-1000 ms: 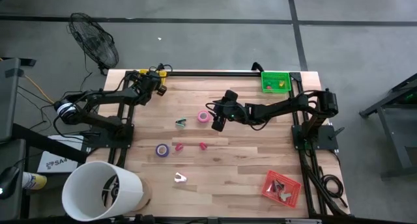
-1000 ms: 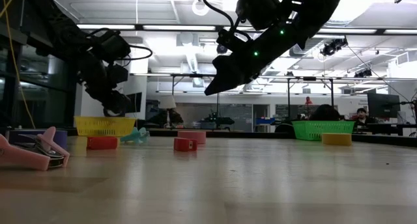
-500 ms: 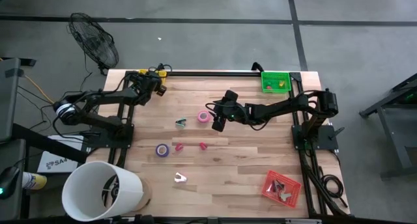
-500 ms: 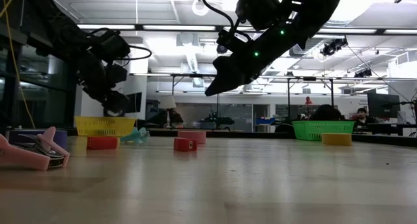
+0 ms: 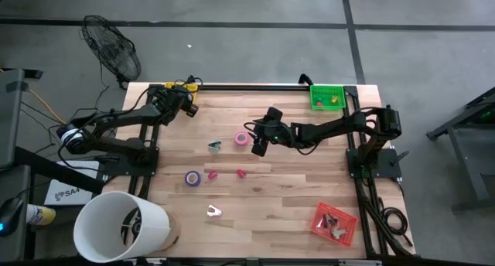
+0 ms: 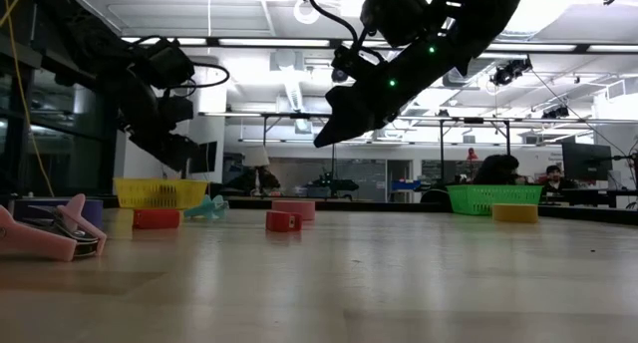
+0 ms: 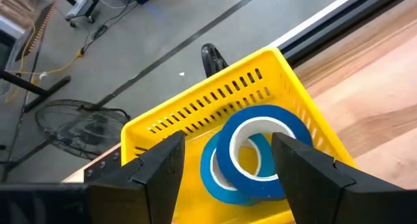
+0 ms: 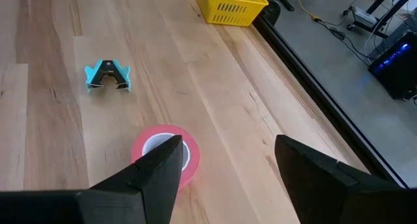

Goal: Pick and place Stapler, Stapler remover, tape
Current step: Put the violet tape into the yellow bin

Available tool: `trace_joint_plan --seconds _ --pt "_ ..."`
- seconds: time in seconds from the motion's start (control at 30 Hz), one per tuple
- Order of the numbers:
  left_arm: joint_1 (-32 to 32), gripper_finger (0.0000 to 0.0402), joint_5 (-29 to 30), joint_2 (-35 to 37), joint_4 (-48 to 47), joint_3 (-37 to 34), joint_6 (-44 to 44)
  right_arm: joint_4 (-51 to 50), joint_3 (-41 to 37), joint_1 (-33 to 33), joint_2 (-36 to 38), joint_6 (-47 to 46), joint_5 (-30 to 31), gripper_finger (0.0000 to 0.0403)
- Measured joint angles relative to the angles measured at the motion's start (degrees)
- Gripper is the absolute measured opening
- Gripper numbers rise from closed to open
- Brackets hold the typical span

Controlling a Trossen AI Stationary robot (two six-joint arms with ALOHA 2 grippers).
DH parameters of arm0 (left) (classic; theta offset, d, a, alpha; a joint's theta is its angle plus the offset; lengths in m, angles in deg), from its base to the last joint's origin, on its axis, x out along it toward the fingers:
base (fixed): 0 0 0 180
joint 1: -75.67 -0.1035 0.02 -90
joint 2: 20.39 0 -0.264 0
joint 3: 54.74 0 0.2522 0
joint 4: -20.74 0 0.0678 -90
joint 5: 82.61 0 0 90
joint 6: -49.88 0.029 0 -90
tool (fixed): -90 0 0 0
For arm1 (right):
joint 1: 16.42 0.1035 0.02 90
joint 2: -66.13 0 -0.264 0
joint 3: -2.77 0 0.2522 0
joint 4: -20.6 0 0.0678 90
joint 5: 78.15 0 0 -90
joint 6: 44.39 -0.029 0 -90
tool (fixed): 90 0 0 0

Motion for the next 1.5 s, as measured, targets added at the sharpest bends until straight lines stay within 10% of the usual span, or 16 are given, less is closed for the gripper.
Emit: trace_joint_plan --seconds 0.6,1.17,1.5 --pt "0.0 0.0225 -10.6 5.4 -5.7 0.0 0.3 -1.2 0.0 0.0 0.0 0.0 0.0 0.0236" --pt "0.2 0.0225 -49.9 14.0 -27.8 0.0 14.2 -1.6 0.0 0.0 0.0 -0.5 0.0 0.0236" --pt "14.5 0.0225 -48.7 14.1 -31.9 0.0 10.9 -1.6 0.0 0.0 0.0 -0.6 0.0 0.0236"
